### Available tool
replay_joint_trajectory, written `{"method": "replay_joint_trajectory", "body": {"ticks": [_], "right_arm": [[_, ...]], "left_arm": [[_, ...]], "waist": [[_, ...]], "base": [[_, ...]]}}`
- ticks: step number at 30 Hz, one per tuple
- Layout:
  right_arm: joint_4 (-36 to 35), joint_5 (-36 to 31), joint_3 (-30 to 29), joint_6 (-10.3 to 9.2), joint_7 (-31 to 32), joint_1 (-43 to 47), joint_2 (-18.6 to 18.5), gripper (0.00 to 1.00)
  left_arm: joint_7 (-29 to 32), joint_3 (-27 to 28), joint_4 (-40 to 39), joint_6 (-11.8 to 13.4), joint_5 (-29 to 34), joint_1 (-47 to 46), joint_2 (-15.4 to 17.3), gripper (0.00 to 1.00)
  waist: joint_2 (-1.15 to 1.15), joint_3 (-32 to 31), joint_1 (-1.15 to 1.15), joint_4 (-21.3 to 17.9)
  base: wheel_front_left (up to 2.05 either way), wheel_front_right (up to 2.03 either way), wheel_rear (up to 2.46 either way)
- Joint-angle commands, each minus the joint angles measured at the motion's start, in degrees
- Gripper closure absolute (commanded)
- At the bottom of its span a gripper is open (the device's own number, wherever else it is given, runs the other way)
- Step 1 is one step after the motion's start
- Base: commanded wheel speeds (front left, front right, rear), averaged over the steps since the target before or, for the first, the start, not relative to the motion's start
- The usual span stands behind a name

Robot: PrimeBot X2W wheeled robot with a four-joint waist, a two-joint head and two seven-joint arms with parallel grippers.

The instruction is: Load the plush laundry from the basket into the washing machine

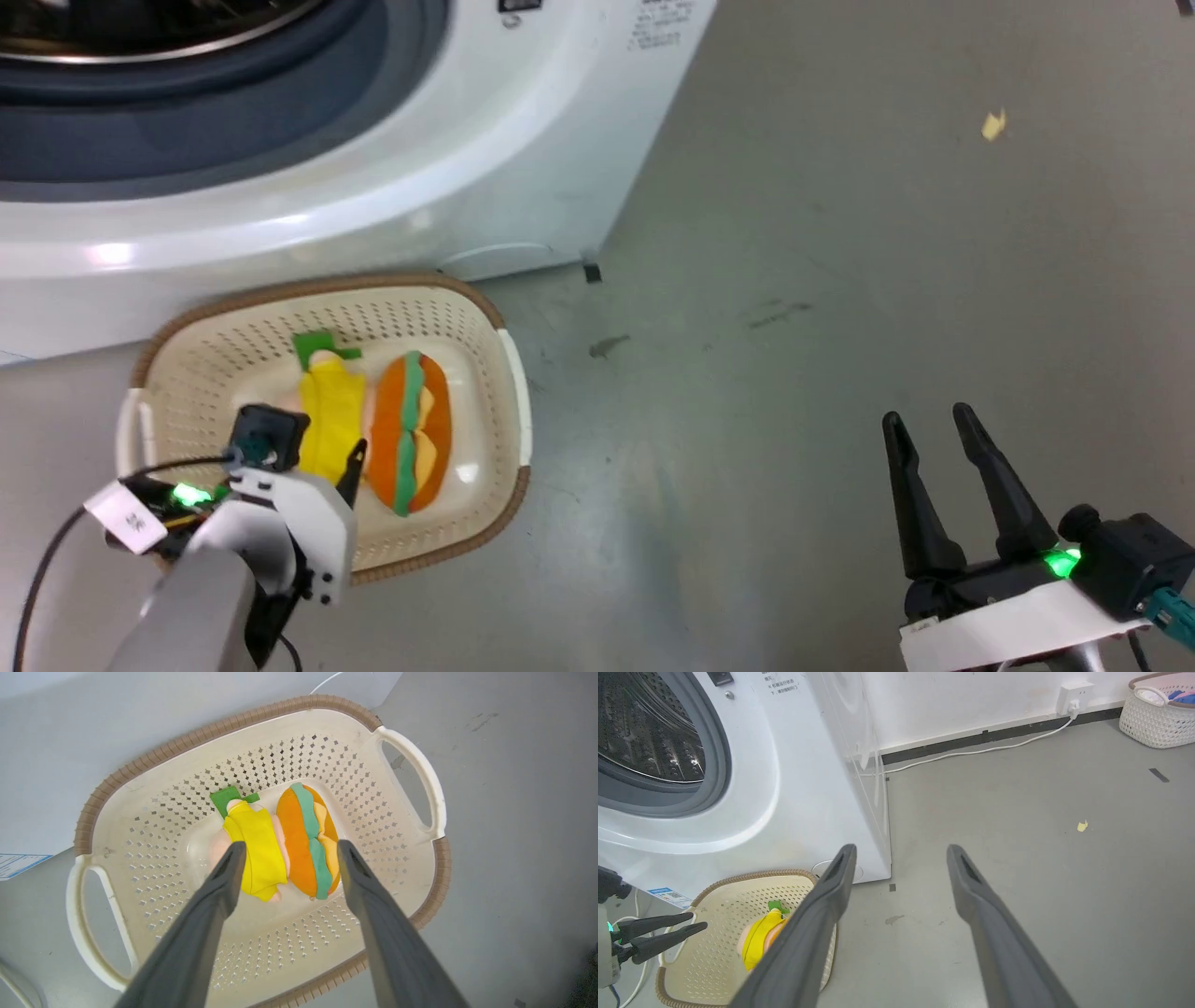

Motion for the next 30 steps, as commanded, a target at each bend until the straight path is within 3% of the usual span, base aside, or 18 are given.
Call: {"method": "replay_joint_trajectory", "body": {"ticks": [1, 30], "right_arm": [[-0.6, 0.9, 0.6, 0.02, -0.7, -0.6, 0.0, 0.00], [-3.2, 9.6, 4.0, 0.03, -4.1, -1.0, 0.0, 0.00]], "left_arm": [[0.3, -0.8, 1.5, 0.0, -1.0, -2.0, 1.0, 0.00], [8.2, -12.4, 16.0, -0.6, -2.6, -19.6, 10.7, 0.00]], "waist": [[0.00, 1.6, -0.01, -1.1], [0.00, 17.0, -0.01, -8.0]], "base": [[0.00, 0.00, 0.00], [0.00, 0.00, 0.00]]}}
